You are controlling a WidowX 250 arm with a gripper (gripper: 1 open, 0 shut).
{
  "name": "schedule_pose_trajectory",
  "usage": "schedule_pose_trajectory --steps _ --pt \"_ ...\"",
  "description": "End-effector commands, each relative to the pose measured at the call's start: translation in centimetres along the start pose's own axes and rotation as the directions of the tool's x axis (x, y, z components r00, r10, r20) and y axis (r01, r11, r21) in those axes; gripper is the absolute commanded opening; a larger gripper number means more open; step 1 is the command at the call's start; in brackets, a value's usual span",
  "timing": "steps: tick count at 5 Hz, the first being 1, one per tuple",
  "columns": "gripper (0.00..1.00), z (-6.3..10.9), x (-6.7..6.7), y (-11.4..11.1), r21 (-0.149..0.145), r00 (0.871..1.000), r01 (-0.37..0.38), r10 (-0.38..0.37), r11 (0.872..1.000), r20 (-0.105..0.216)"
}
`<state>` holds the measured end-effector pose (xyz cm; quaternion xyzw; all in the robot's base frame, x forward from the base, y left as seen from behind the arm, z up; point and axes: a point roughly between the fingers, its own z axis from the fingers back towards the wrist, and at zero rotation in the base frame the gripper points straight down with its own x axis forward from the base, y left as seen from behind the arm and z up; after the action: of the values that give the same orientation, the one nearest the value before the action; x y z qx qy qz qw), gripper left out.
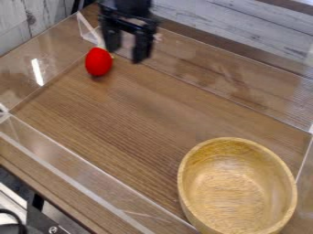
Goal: Move the red object to the right side of the table
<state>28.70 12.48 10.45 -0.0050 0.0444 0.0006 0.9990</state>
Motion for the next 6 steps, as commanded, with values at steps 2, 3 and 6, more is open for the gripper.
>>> schedule_pose_trajectory --steps 2,3,6 --pt "1.0 1.6 2.1 5.9 0.046 0.997 -0.06 0.058 0.997 0.056" --pt "1.0 1.4 3.2 7.2 0.035 0.991 -0.129 0.128 0.991 0.044" --pt "1.0 -3.4 4.8 7.0 0.037 0.991 -0.13 0.13 0.991 -0.011"
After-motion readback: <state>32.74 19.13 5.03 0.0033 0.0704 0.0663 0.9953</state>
